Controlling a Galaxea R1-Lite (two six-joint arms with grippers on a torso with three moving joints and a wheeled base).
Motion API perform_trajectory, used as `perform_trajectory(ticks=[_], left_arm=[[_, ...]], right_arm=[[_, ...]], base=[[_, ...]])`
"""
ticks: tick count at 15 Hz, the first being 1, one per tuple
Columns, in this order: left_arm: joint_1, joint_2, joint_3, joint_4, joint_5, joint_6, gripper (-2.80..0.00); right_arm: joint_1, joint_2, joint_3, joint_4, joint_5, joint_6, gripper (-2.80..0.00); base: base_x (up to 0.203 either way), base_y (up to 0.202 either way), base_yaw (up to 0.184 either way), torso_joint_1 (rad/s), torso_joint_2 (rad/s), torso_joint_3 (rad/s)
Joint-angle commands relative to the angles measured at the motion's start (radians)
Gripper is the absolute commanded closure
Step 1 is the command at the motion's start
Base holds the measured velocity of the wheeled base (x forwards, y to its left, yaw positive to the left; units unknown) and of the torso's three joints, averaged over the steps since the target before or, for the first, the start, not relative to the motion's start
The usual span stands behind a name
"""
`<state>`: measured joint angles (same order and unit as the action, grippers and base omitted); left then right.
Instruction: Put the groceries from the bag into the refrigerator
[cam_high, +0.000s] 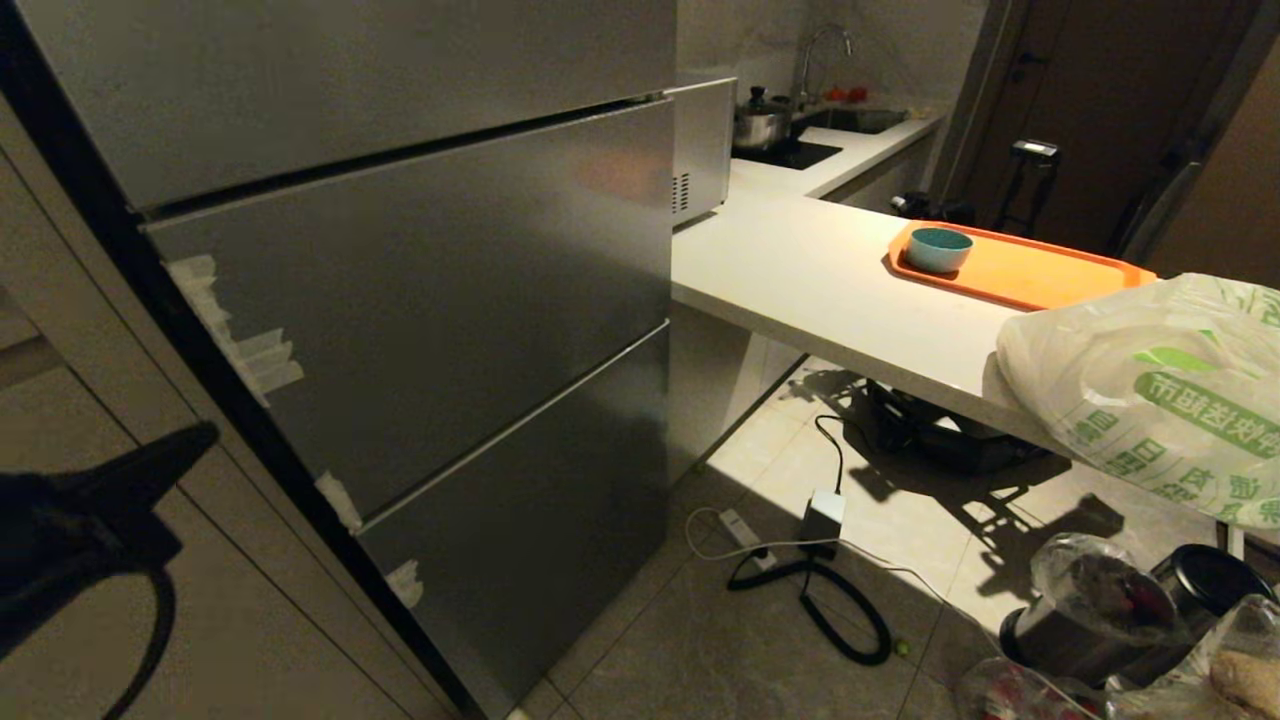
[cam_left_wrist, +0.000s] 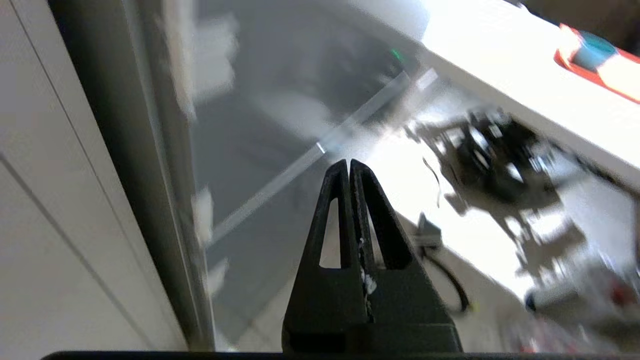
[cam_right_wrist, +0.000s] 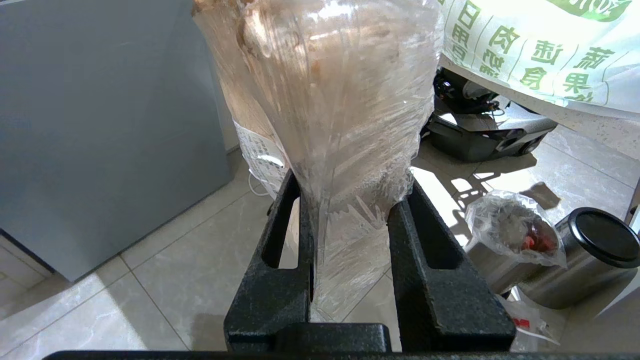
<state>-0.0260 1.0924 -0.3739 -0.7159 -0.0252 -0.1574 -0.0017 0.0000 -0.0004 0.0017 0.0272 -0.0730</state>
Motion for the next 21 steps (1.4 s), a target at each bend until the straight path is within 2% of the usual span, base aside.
perform_trajectory(ticks=[1, 4, 9, 18, 21], left_arm=[[0.014, 0.201, -0.046, -0.112, 0.031, -0.007, 0.0], [0.104, 0.264, -0.094, -0.139, 0.032, 0.004, 0.0], [0.22, 0.348, -0.164, -0.15, -0.036, 0.007, 0.0], [0.245, 0.477, -0.246, -0.241, -0.036, 0.002, 0.0], [0.244, 0.519, -0.262, -0.286, -0.035, -0.022, 0.0]], right_arm=[[0.0, 0.002, -0.001, 0.0, 0.0, -0.001, 0.0], [0.0, 0.002, 0.0, -0.002, 0.0, 0.001, 0.0], [0.0, 0.002, 0.0, -0.002, 0.0, -0.001, 0.0], [0.0, 0.002, 0.0, 0.0, 0.0, -0.001, 0.0], [0.0, 0.002, 0.0, 0.0, 0.0, -0.002, 0.0]], base=[[0.0, 0.0, 0.0, 0.0, 0.0, 0.0], [0.0, 0.0, 0.0, 0.0, 0.0, 0.0], [0.0, 0.0, 0.0, 0.0, 0.0, 0.0], [0.0, 0.0, 0.0, 0.0, 0.0, 0.0], [0.0, 0.0, 0.0, 0.0, 0.0, 0.0]])
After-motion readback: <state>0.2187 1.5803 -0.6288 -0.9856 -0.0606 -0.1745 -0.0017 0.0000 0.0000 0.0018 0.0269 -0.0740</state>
